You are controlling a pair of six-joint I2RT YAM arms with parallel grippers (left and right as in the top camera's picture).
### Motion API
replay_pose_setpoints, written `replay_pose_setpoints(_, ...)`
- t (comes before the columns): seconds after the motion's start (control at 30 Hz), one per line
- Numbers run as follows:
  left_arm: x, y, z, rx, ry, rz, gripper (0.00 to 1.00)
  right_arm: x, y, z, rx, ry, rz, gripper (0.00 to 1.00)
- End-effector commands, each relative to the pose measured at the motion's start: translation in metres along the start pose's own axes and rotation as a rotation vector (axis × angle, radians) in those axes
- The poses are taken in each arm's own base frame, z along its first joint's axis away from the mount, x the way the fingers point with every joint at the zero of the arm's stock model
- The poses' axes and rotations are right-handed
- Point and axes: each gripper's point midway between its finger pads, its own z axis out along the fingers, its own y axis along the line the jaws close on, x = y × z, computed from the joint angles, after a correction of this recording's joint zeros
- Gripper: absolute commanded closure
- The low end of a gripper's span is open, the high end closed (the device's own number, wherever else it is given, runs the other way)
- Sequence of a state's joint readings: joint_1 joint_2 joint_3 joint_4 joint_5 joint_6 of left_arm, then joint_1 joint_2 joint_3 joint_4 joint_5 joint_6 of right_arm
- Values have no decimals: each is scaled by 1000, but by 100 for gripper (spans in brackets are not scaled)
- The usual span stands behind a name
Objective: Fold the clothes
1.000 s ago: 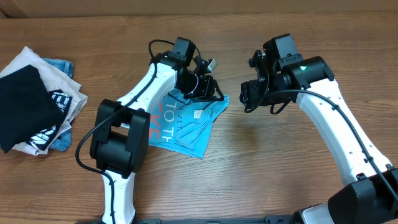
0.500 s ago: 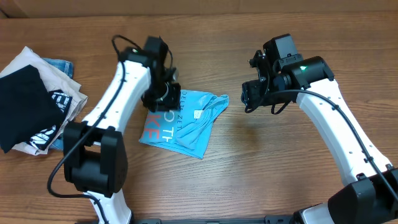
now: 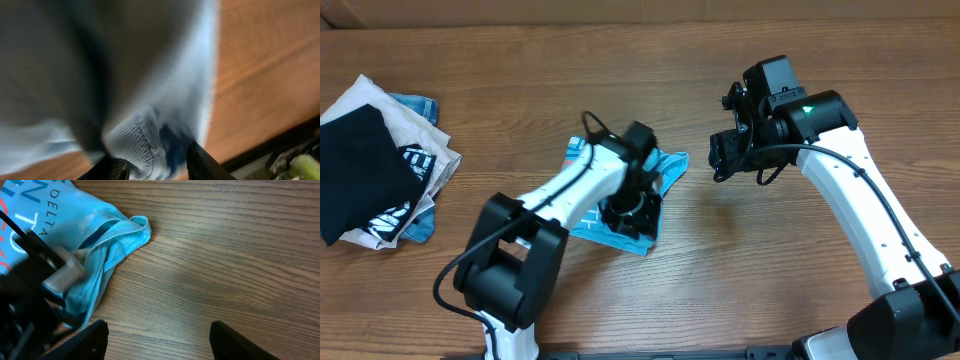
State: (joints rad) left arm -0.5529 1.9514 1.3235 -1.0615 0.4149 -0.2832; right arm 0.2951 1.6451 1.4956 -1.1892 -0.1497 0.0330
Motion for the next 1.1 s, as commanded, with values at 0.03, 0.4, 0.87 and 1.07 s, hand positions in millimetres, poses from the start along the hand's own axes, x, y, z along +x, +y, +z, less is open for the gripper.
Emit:
replay_pose_setpoints(0.03, 18, -14, 9, -1, 65, 21, 61, 0, -2, 1, 5, 1, 9, 31)
replay_pose_setpoints(0.4, -17, -14, -78, -38, -171, 183, 53, 0, -2, 1, 5, 1, 9, 31)
replay_pose_setpoints(0.87, -85, 137, -143, -244, -451, -171, 55, 0, -1, 1, -3, 2, 9, 31)
replay_pose_setpoints(1.07, -88, 168, -94, -278, -296, -182, 59, 1, 6, 1, -44, 7, 9, 31)
